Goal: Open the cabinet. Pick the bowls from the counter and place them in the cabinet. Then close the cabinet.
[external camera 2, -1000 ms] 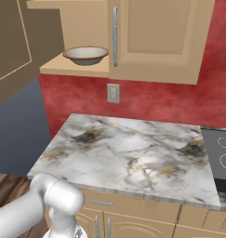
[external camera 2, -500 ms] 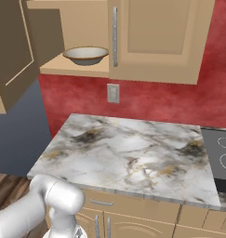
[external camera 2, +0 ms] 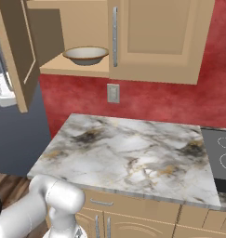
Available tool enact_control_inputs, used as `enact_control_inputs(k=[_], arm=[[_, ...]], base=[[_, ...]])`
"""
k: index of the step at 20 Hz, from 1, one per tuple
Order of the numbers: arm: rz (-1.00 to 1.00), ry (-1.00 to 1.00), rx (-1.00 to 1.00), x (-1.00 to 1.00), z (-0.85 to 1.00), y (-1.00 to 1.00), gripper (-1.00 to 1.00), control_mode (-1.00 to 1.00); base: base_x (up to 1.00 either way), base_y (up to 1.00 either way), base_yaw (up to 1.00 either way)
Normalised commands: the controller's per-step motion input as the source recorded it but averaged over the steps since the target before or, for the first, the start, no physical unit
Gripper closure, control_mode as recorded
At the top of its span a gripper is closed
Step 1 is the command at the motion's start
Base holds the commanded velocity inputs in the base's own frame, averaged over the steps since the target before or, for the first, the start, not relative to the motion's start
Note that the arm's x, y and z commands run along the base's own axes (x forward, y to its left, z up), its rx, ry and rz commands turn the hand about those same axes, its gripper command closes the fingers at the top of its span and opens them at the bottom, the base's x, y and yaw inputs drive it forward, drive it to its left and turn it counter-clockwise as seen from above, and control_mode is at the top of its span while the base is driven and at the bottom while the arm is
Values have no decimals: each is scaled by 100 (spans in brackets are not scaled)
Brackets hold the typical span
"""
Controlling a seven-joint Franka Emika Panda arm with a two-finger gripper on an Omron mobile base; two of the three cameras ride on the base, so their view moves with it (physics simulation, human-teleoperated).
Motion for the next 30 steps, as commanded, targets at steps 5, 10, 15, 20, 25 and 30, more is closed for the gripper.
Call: enact_control_inputs(k=[5,10,15,20,25,30], arm=[[0,-4,0,27,0,-26,-100,-100],[0,-5,0,33,2,-21,-100,-100],[1,-7,0,41,24,-10,-100,-100],[0,-6,0,42,27,-7,-100,-100],[0,-5,0,44,20,-5,-100,-100],[4,-5,0,47,20,-7,-100,-100]], base=[[0,0,0],[0,0,0],[0,0,0],[0,0,0],[0,0,0],[0,0,0]])
